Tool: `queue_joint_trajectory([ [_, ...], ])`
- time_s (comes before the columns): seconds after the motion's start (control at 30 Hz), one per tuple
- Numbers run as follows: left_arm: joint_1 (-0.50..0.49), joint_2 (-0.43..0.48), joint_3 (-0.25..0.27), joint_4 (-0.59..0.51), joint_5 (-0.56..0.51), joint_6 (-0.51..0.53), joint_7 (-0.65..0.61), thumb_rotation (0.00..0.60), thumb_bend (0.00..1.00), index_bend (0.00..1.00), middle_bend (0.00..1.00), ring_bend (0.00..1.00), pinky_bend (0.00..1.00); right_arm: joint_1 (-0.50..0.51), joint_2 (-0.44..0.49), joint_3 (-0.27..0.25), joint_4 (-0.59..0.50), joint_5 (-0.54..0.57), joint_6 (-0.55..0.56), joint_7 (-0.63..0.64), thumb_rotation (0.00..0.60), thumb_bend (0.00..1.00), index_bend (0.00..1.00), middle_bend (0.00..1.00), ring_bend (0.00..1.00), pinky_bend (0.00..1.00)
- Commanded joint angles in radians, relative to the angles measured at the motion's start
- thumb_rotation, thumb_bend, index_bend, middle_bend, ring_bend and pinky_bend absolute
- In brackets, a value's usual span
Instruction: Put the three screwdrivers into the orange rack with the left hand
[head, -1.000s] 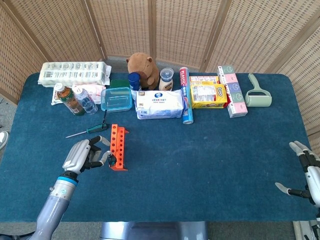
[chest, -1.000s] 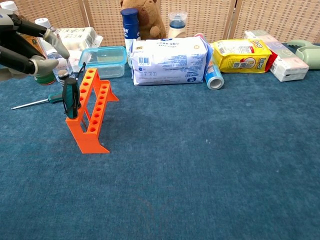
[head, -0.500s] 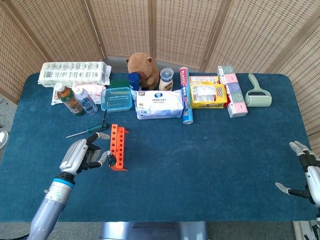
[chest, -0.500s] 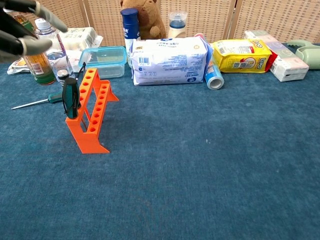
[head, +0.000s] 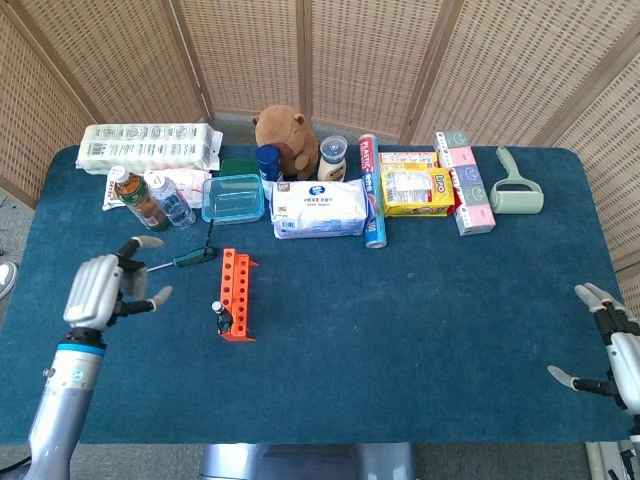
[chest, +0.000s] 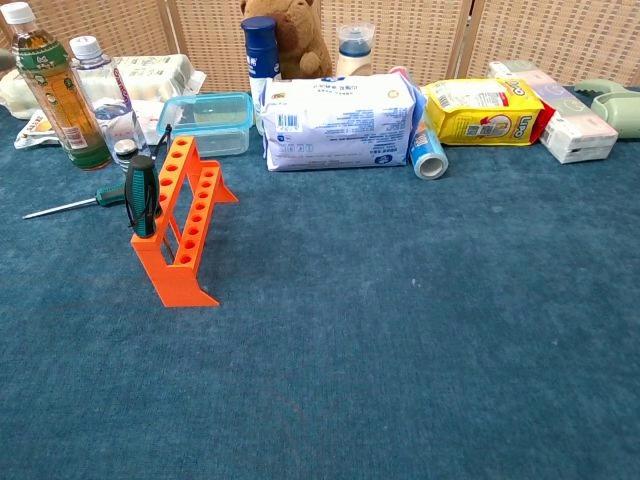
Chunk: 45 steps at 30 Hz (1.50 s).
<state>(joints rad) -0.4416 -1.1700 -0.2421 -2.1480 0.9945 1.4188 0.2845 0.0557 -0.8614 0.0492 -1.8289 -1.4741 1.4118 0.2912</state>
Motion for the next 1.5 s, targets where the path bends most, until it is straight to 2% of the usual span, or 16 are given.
queue_joint_trajectory([
  [0.03, -0.016, -0.045, -0.028, 0.082, -0.054, 0.035, 0.055, 0.600, 0.23, 0.31, 0.80, 0.74, 0.87, 0.000, -0.002, -0.001, -0.002, -0.001, 0.000, -0.005, 0.600, 0.00, 0.00, 0.06, 0.00, 0.00],
  [0.17, -0.037, -0.091, -0.041, 0.165, -0.108, 0.031, 0.093, 0.600, 0.23, 0.35, 0.80, 0.74, 0.87, 0.001, -0.005, -0.001, -0.003, 0.001, -0.002, -0.015, 0.600, 0.00, 0.00, 0.07, 0.00, 0.00],
  [0.3, -0.085, -0.181, -0.061, 0.303, -0.209, 0.008, 0.166, 0.600, 0.24, 0.41, 0.80, 0.74, 0.87, 0.005, -0.007, -0.001, -0.003, 0.006, -0.010, -0.018, 0.600, 0.00, 0.00, 0.07, 0.00, 0.00],
  [0.4, -0.107, -0.222, -0.072, 0.355, -0.245, 0.003, 0.196, 0.600, 0.25, 0.44, 0.80, 0.74, 0.87, 0.005, -0.007, 0.000, -0.002, 0.008, -0.010, -0.017, 0.600, 0.00, 0.00, 0.07, 0.00, 0.00],
  [0.67, -0.173, -0.343, -0.111, 0.513, -0.357, -0.031, 0.273, 0.600, 0.28, 0.44, 0.80, 0.74, 0.87, 0.008, -0.006, 0.002, 0.002, 0.016, -0.018, -0.014, 0.600, 0.00, 0.00, 0.07, 0.00, 0.00],
  [1.07, -0.247, -0.469, -0.164, 0.761, -0.490, -0.163, 0.296, 0.600, 0.29, 0.44, 0.80, 0.74, 0.87, 0.017, -0.009, 0.003, 0.004, 0.031, -0.039, -0.022, 0.600, 0.00, 0.00, 0.08, 0.00, 0.00],
  [1.23, -0.273, -0.501, -0.169, 0.809, -0.508, -0.203, 0.310, 0.600, 0.27, 0.44, 0.80, 0.74, 0.87, 0.020, -0.010, 0.004, 0.005, 0.039, -0.048, -0.023, 0.600, 0.00, 0.00, 0.08, 0.00, 0.00],
  [1.33, -0.280, -0.510, -0.168, 0.819, -0.510, -0.208, 0.318, 0.600, 0.22, 0.44, 0.80, 0.74, 0.87, 0.022, -0.010, 0.005, 0.006, 0.042, -0.052, -0.021, 0.600, 0.00, 0.00, 0.08, 0.00, 0.00],
  [1.5, -0.283, -0.520, -0.167, 0.830, -0.510, -0.210, 0.319, 0.600, 0.21, 0.44, 0.80, 0.74, 0.87, 0.023, -0.009, 0.005, 0.006, 0.042, -0.053, -0.018, 0.600, 0.00, 0.00, 0.08, 0.00, 0.00],
])
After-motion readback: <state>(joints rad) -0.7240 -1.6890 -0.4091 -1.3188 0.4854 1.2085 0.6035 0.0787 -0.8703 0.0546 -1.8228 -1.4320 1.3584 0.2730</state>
